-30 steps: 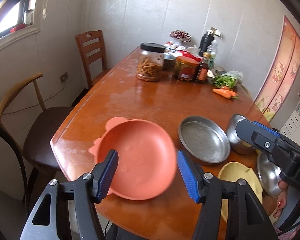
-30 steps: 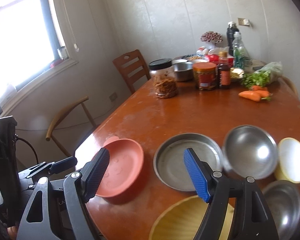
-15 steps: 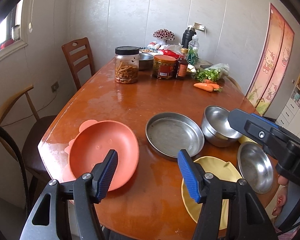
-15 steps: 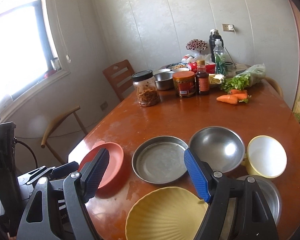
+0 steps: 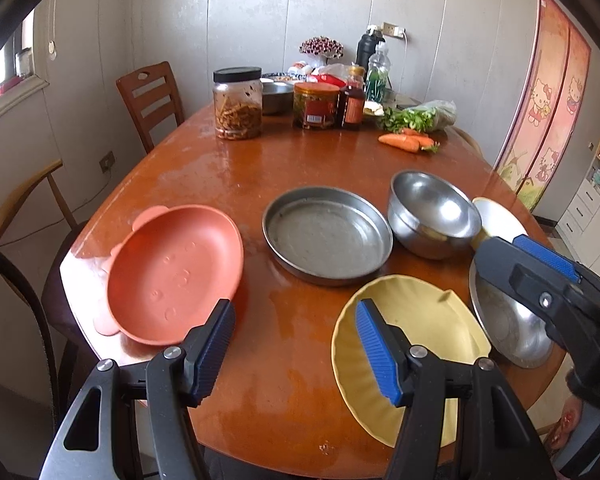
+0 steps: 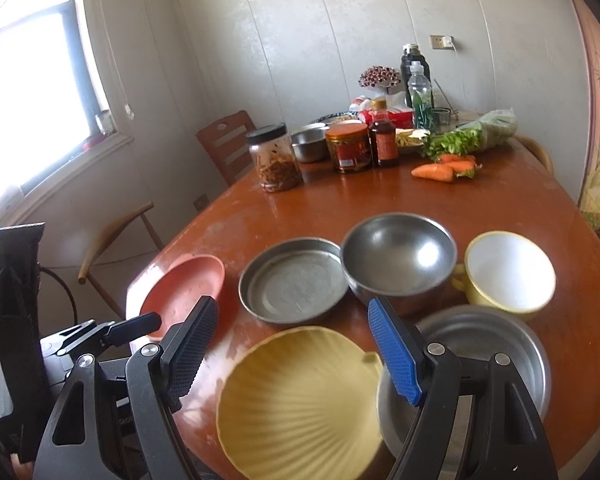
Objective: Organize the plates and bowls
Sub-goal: 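Grasp the yellow shell plate rim with the left tool, then lift the yellow plate with the left tool over the orange plate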
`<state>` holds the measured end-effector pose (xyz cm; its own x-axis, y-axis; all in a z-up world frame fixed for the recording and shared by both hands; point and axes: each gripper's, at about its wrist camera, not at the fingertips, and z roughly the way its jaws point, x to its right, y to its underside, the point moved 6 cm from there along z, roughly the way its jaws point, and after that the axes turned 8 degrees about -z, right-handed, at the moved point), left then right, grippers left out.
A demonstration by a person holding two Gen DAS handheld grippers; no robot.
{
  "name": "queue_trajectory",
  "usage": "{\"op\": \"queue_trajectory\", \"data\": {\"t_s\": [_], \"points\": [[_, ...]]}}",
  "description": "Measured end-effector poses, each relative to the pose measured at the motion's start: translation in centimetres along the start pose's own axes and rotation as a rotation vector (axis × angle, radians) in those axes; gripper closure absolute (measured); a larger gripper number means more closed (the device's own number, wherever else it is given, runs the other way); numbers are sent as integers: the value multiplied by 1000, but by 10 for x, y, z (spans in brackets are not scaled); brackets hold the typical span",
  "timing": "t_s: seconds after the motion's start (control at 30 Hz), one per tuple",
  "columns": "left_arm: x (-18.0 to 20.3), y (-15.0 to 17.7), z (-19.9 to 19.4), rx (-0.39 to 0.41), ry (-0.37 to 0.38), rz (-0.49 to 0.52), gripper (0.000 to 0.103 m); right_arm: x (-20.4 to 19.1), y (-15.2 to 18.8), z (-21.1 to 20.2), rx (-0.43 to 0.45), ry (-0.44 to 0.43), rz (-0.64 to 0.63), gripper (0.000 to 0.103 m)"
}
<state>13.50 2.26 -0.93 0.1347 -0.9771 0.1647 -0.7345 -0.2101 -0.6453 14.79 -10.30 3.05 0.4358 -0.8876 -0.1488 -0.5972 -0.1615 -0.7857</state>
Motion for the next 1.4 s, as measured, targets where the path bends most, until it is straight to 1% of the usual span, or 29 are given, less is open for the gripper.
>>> {"op": "queue_trajectory", "data": {"t_s": [0.3, 0.43, 0.5, 0.6, 0.73, 0.8, 0.93, 1.07, 1.2, 1.27, 1.3, 1.33, 1.4], "points": [[11, 12, 3, -16, 9, 37, 41, 1, 35, -20, -17, 2, 18, 24], [12, 18, 7, -39, 17, 51, 41, 2, 55, -32, -30, 4, 45, 24], [12, 20, 11, -50, 22, 56, 41, 2, 66, -39, -36, 20, 60, 24], [11, 21, 14, -50, 30, 62, 41, 1, 82, -46, -68, 24, 64, 24], [8, 22, 22, -45, 27, 73, 41, 3, 101, -49, -85, 6, 122, 24], [9, 24, 27, -52, 45, 76, 41, 4, 108, -46, -104, 13, 125, 24], [12, 23, 42, -72, 74, 71, 41, 5, 109, -35, -113, 28, 117, 24], [20, 22, 51, -76, 98, 92, 41, 6, 112, -18, -153, 33, 137, 24], [28, 24, 62, -85, 114, 141, 41, 1, 109, -8, -133, 4, 150, 24], [31, 29, 69, -108, 128, 157, 41, -1, 110, -3, -135, 16, 138, 24], [33, 31, 70, -112, 144, 168, 42, -2, 110, -1, -136, 20, 128, 24], [34, 32, 68, -102, 147, 177, 45, -3, 111, 2, -142, 22, 127, 24], [38, 34, 66, -103, 187, 189, 50, -4, 111, 5, -145, 20, 118, 24]]}}
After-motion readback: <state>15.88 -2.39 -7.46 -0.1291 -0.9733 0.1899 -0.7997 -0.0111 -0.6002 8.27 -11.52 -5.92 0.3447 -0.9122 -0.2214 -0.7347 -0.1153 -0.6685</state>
